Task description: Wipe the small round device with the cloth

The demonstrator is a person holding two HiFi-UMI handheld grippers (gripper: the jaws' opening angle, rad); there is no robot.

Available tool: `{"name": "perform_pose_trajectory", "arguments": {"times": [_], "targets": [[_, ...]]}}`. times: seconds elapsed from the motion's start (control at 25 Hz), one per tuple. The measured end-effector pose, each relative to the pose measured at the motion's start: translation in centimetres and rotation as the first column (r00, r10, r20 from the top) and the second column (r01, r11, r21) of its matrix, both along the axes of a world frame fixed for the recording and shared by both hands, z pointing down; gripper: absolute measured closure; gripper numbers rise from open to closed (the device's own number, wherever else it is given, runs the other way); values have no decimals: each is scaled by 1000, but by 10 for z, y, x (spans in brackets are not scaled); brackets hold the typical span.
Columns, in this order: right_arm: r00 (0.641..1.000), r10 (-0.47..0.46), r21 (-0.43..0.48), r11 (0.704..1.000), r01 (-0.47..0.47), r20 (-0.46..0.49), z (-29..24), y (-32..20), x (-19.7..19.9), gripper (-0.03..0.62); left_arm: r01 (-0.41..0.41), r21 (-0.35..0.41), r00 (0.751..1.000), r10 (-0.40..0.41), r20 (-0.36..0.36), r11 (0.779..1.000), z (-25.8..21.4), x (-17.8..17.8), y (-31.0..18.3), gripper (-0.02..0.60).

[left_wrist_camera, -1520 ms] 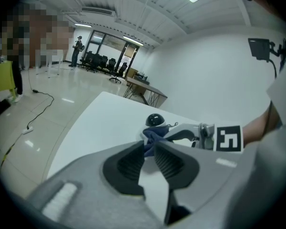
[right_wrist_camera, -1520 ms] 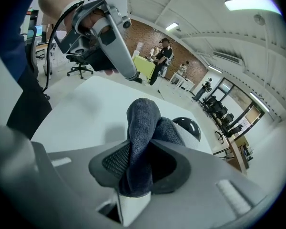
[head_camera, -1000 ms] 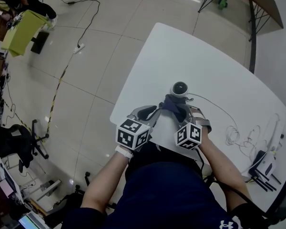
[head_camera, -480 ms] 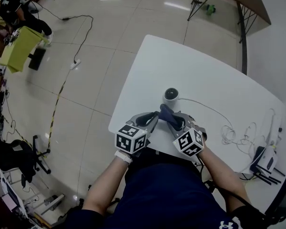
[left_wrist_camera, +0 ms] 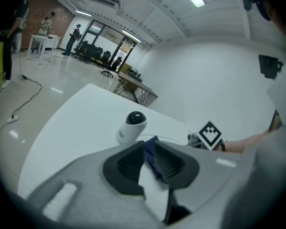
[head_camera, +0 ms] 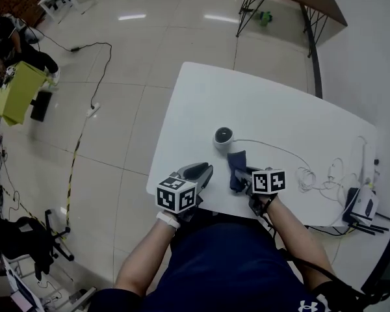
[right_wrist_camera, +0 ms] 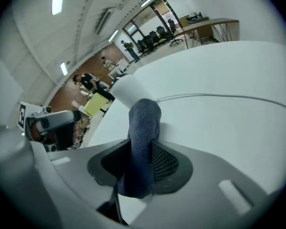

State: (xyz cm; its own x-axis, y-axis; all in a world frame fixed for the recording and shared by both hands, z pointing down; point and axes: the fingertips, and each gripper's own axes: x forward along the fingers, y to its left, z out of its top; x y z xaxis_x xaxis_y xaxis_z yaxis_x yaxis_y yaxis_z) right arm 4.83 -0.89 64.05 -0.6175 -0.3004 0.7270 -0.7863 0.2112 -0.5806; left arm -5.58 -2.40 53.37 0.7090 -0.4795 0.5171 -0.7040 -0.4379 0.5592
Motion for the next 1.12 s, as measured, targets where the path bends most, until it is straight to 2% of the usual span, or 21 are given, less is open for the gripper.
{"name": "perform_pose_trajectory", "arguments": {"times": [0.08, 0.16, 0.24, 0.32, 0.4, 0.48, 0.64, 0.88, 1.0, 1.12], "targets": [[995, 18, -6, 1000, -19, -96, 13, 3, 18, 425, -20, -5, 1000, 20, 0, 1000, 2, 3, 2, 518], [984, 34, 28, 999, -30, -173, 14, 2, 31, 366, -42, -4, 999, 42, 2, 999, 4, 6, 5, 518], [972, 80, 99, 993, -60, -221, 1, -3, 43, 345, -64, 0, 998, 64, 1, 998, 4, 11, 6, 518], [962, 147, 188, 977, -104, -231, -22, -11, 53, 349, -87, 6, 996, 87, -6, 996, 3, 15, 7, 518], [958, 206, 267, 952, -150, -197, -49, -17, 58, 388, -106, 13, 994, 106, -13, 994, 1, 17, 7, 518], [959, 245, 330, 925, -188, -142, -75, -20, 57, 458, -123, 22, 992, 123, -14, 992, -2, 17, 7, 518], [967, 246, 418, 887, -197, -66, -119, -22, 40, 553, -160, 49, 987, 161, -8, 986, -10, 16, 7, 518], [973, 223, 506, 834, -222, 59, -170, -26, 8, 569, -213, 106, 977, 215, -8, 971, -24, 24, 10, 518], [980, 177, 528, 825, -201, 95, -182, -28, -12, 569, -214, 148, 977, 213, 26, 966, -34, 21, 10, 520], [979, 163, 525, 827, -201, 119, -181, -26, -17, 572, -235, 167, 972, 235, 20, 958, -41, 32, 4, 520]]}}
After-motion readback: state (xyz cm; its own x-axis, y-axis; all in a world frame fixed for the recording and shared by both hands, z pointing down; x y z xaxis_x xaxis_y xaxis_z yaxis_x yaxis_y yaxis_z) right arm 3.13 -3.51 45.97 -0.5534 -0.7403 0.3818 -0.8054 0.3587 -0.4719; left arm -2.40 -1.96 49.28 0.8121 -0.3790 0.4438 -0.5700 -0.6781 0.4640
